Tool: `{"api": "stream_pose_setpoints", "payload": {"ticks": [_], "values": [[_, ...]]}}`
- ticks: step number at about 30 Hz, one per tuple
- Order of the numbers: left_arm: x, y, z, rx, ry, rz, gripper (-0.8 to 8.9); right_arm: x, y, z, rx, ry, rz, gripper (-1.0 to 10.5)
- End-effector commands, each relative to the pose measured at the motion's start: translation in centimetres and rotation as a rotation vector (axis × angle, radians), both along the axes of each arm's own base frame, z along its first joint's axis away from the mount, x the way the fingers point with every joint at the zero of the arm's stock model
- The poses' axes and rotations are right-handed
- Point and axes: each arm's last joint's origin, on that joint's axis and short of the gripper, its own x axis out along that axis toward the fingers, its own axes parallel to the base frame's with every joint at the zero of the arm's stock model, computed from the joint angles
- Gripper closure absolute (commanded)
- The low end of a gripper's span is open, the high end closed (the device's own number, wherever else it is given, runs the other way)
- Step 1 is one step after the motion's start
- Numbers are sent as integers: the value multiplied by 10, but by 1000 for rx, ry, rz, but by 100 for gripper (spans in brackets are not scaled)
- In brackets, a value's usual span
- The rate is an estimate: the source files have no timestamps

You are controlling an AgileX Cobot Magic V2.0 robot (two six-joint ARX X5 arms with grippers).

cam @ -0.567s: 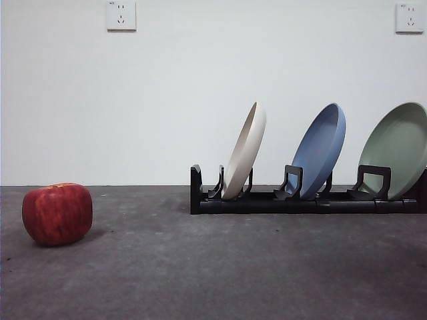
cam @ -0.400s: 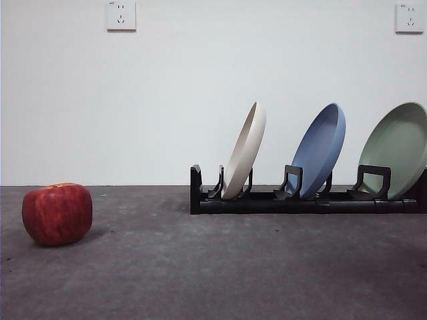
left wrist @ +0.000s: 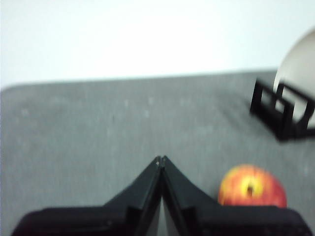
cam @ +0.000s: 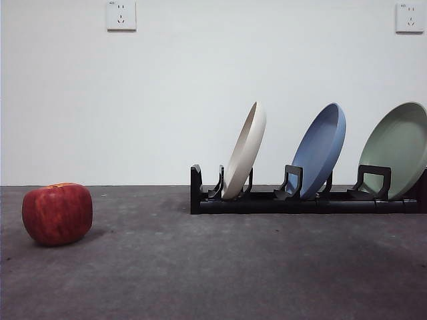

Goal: Take the yellow plate from the plate rack,put the plate on the table,take the apple from the table,put the apple in the plate

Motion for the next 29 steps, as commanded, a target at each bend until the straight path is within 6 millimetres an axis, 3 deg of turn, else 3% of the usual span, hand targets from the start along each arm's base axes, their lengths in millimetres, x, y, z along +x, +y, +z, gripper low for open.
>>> {"api": "stream_pose_setpoints", "payload": {"ticks": [1,3,10,19,25,29], "values": [[2,0,9,-21,-13,0,818,-2,0,21,20,-19,6,955],[5,0,20,-38,0,1,818,-1,1,41,22,-11,33,955],[24,0,53,-72,66,4,818,12,3,82,25,122,117,955],[72,-4,97,-106,162,-99,817,38,7,124,65,310,223,947],[103,-10,108,-257,276,-283,817,56,7,135,76,407,221,948],[126,-14,115,-312,327,-420,817,67,10,138,47,432,374,949]]}}
